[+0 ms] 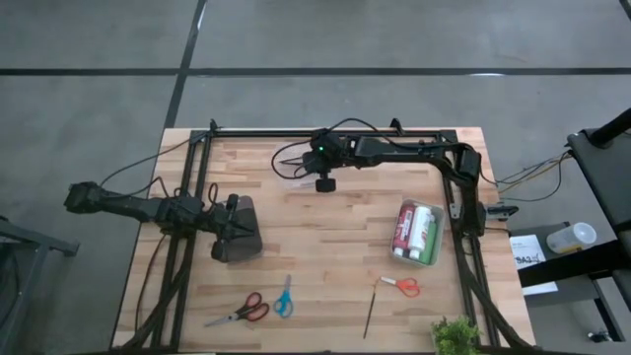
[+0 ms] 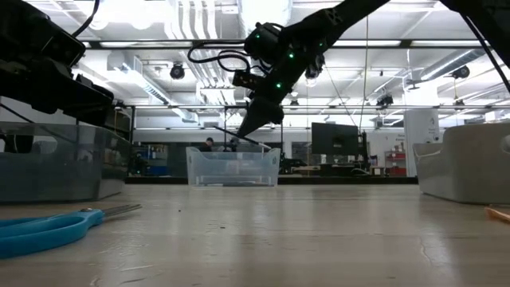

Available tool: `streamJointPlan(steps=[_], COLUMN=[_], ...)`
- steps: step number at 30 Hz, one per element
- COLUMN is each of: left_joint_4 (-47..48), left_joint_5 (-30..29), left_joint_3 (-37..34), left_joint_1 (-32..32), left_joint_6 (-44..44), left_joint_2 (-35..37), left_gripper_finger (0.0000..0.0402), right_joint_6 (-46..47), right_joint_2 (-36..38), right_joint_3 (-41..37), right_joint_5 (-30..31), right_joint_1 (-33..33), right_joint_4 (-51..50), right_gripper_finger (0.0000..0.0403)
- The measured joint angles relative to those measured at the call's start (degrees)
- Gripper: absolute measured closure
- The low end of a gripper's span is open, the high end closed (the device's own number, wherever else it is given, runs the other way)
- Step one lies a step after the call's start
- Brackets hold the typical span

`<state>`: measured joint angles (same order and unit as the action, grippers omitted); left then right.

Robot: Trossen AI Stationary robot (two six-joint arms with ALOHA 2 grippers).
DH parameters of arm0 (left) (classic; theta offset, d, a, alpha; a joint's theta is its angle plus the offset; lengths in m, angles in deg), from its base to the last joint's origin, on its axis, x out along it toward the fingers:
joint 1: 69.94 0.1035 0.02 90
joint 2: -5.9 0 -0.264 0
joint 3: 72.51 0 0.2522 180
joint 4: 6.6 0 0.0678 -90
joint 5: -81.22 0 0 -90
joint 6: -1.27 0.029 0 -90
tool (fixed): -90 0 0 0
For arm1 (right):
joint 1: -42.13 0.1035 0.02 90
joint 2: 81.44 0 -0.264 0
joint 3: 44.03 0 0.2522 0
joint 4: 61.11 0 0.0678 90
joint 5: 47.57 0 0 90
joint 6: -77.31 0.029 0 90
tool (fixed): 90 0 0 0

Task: Pick & Place Paint Supplies
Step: Put the silver paint brush into the transparent bin

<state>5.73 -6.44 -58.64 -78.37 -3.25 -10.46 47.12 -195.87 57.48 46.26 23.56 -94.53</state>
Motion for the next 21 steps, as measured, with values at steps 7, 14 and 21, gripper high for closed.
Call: streamJointPlan(steps=[7,14,21], left_joint_4=[0.00,0.00,0.02], left_joint_5=[0.00,-0.01,-0.01], left_joint_3=[-0.01,-0.01,0.00], left_joint_1=[-0.01,-0.01,-0.02], left_joint_6=[0.00,0.00,0.00], left_joint_2=[0.00,-0.02,-0.08], left_gripper_finger=[0.0351,0.0351,0.0351], right_joint_6=[0.58,5.02,11.64], right_joint_2=[-0.56,-4.06,-5.72], right_joint_3=[0.01,-0.17,-0.02], right_joint_5=[-0.02,-1.95,-3.46], right_joint_1=[0.04,-0.34,-0.54], right_joint_4=[2.27,1.26,2.18], right_gripper_finger=[0.0384,0.0384,0.0372])
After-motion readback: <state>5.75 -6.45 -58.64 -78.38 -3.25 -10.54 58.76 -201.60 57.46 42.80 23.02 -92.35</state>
